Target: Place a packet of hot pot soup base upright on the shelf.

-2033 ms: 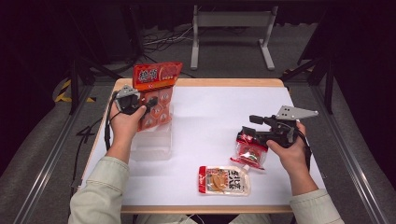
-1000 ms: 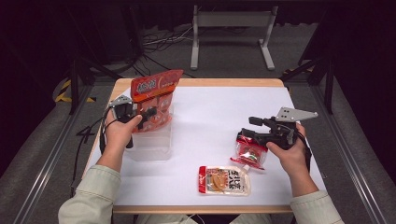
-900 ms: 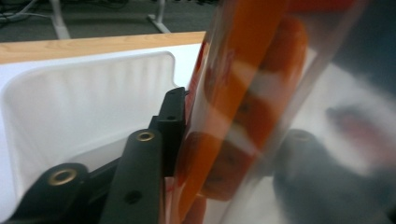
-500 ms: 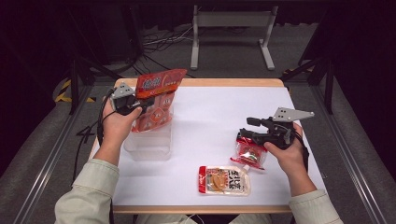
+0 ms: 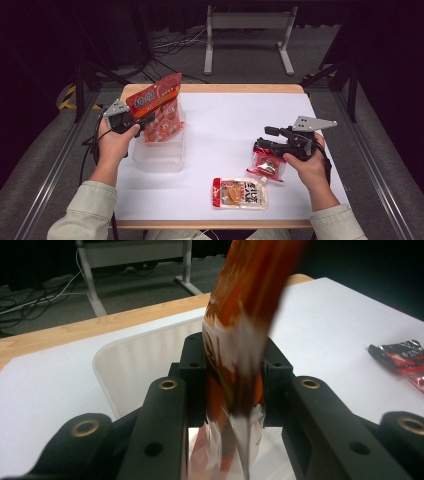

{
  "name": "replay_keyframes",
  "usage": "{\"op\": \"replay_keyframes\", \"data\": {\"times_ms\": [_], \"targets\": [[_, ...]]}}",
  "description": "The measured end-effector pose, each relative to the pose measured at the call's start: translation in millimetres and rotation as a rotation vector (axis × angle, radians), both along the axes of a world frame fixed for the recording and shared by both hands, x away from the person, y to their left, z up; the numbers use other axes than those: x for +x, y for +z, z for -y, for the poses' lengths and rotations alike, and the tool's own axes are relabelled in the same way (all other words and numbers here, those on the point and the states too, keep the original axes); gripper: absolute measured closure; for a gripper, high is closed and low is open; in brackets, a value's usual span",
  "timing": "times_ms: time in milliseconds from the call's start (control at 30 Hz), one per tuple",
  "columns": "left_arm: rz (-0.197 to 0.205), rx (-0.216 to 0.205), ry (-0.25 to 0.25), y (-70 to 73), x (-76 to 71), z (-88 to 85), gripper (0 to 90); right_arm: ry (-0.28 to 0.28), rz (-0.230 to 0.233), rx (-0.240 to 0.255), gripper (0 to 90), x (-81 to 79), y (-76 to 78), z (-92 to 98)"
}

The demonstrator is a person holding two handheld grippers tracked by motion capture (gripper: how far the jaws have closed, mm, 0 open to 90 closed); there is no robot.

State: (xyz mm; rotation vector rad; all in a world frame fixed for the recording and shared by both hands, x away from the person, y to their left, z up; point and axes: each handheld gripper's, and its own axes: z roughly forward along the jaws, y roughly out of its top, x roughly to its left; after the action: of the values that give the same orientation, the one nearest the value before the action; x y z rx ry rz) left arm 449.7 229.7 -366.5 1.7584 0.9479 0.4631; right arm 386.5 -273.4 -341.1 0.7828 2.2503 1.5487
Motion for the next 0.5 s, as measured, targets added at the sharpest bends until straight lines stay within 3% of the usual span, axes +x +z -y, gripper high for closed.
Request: {"op": "replay_keyframes", "data": {"times_ms": [167,233,333,400,467,500], "targets": [[0.005,-0.036,0.014,-3.7,-0.8,-4.5,71.2,-0.001,0.0,-0.001,43.6,-0.6,-0.4,0.5],[0.001,-0.033,0.004,-2.9,-0.2,-2.9,71.0,-0.006,0.0,0.001,43.6,-0.6,-0.2,2.0],[-0.015,0.014,0.026,-0.3,0.9,0.6,68.0,-0.014,0.005,0.002,43.6,-0.3,0.0,4.3],[-0.019,0.017,0.03,-0.2,0.9,1.3,60.4,-0.022,0.006,0.002,43.6,-0.3,0.3,6.0],[-0.032,0.006,0.046,-0.1,-1.7,1.9,44.5,-0.03,0.007,0.003,43.6,0.0,0.4,8.4],[-0.032,0.006,0.046,-0.1,-1.7,1.9,40.7,-0.03,0.007,0.003,43.6,0.0,0.4,8.4]]}}
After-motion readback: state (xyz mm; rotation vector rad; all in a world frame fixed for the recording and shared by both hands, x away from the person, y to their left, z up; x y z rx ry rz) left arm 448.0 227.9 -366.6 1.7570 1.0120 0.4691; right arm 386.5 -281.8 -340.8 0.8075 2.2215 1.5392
